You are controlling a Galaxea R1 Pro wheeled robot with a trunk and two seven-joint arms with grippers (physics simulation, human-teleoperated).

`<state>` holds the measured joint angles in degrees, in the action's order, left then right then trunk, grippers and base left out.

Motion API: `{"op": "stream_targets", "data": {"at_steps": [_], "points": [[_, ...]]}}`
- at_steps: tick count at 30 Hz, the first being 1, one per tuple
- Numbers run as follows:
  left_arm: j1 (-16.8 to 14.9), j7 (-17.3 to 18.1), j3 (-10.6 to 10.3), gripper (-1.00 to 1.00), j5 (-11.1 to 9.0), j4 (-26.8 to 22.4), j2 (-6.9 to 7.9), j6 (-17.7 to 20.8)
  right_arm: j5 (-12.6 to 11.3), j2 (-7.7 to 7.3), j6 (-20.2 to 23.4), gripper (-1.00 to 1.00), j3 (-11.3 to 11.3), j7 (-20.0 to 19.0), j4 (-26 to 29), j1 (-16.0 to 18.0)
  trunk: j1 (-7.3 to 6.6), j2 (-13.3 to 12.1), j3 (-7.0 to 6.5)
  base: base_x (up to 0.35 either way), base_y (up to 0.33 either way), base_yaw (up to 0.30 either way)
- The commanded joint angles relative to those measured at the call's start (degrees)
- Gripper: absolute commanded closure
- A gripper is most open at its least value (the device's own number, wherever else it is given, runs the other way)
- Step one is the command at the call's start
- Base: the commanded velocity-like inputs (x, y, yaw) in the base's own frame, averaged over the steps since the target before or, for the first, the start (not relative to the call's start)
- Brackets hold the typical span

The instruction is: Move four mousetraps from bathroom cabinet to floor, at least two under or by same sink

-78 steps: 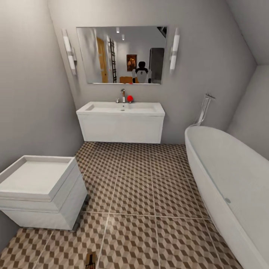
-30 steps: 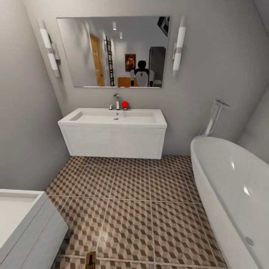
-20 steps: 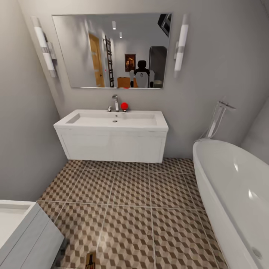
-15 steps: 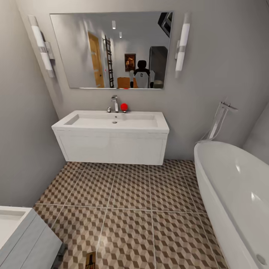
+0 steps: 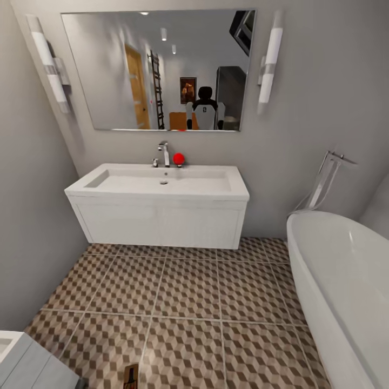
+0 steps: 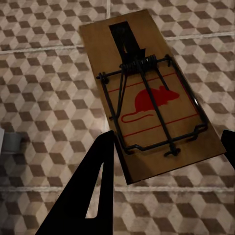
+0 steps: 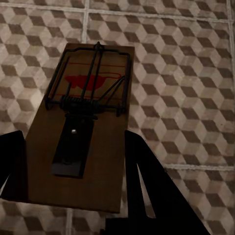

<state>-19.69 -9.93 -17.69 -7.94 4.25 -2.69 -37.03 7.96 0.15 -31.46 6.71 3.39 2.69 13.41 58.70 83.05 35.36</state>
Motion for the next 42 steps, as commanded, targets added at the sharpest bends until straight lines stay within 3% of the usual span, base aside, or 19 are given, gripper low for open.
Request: {"op": "stream_targets", "data": {"at_steps": [1, 24, 42], "points": [[-0.1, -0.2, -0.5, 1.00, -0.4, 0.2, -0.06, -0.3, 0.4, 0.02, -0.2, 1.00, 0.4, 0.0, -0.1, 0.0, 0.03, 0.0, 0.05, 0.291, 0.000, 0.000], [-0.1, -0.2, -0.5, 1.00, -0.4, 0.2, -0.04, -0.3, 0.4, 0.02, -0.2, 1.00, 0.4, -0.1, -0.1, 0.0, 0.03, 0.0, 0.05, 0.288, 0.000, 0.000], [-0.1, -0.2, -0.5, 1.00, -0.4, 0.2, -0.06, -0.3, 0.4, 0.99, -0.2, 1.00, 0.3, -0.3, -0.1, 0.0, 0.03, 0.0, -0.13, 0.029, 0.000, -0.033]]}}
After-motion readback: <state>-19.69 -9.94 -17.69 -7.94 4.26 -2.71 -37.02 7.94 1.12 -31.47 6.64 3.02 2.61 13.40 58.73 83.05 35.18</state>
